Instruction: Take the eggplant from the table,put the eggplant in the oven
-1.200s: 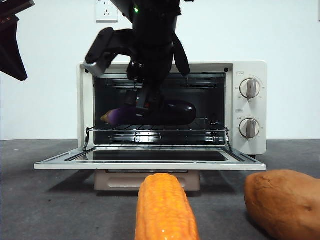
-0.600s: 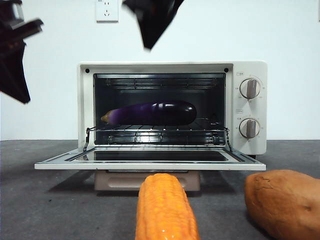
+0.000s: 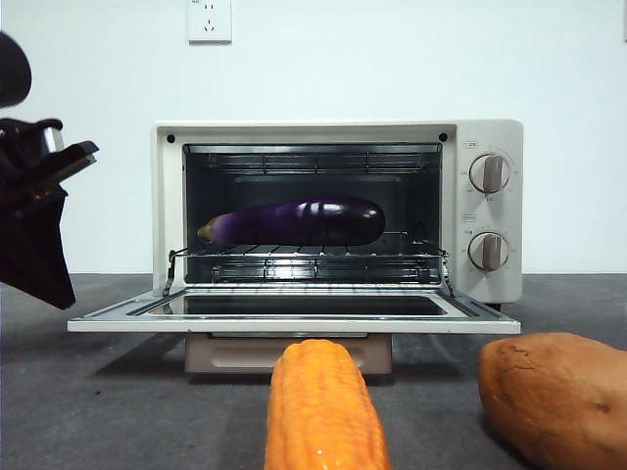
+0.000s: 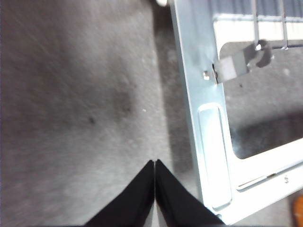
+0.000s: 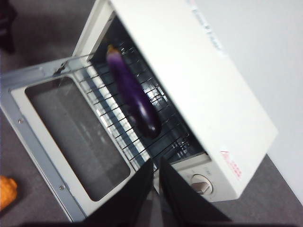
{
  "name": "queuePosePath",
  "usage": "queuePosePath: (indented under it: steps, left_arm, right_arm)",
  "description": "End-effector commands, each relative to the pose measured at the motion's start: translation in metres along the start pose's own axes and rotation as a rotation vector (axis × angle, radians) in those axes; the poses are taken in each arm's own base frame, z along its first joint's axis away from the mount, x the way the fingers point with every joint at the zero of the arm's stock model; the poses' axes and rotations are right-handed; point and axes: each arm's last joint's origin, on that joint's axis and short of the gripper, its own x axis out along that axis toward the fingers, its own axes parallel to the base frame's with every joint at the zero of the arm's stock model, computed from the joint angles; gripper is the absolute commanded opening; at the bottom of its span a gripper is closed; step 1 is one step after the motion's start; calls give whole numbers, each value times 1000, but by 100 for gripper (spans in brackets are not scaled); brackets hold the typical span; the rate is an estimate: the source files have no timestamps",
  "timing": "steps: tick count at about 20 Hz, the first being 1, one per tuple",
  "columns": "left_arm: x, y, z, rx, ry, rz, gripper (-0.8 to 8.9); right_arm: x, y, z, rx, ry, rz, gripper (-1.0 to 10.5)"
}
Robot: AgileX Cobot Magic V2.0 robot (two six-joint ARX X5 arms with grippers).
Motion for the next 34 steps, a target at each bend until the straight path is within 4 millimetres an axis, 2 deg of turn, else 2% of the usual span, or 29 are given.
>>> queuePosePath:
  steps: [1,7,13,18,24,28,31,34]
  left_arm:
    - [10,8,1,-15,29,-66,6]
    - [40,23,-1,-66,105,-226,6]
    - [58,28,-6,-63,152,-382,6]
    - [62,29,-6,-40,144,-493,6]
    - [54,37,1,-7,67,-629,6]
    - [34,46,26,-41,-22,-766,6]
    - [6,48,66,-27,-109,-809,6]
    - [-25,38,103,8,-166,-805,6]
  right_arm:
    - [-15,-7,1,48,-50,-2,3]
    - [-44,-24,-10,126,-128,-17,3]
    - [-59,-33,-17,173,-163,-22,3]
    - [-63,-35,-19,185,-174,-24,3]
    - [-62,-34,-23,188,-138,-14,3]
    - [-61,-32,-26,224,-115,29,3]
    - [-61,-29,-25,235,-124,112,3]
    - [-56,-24,-23,227,-112,171,3]
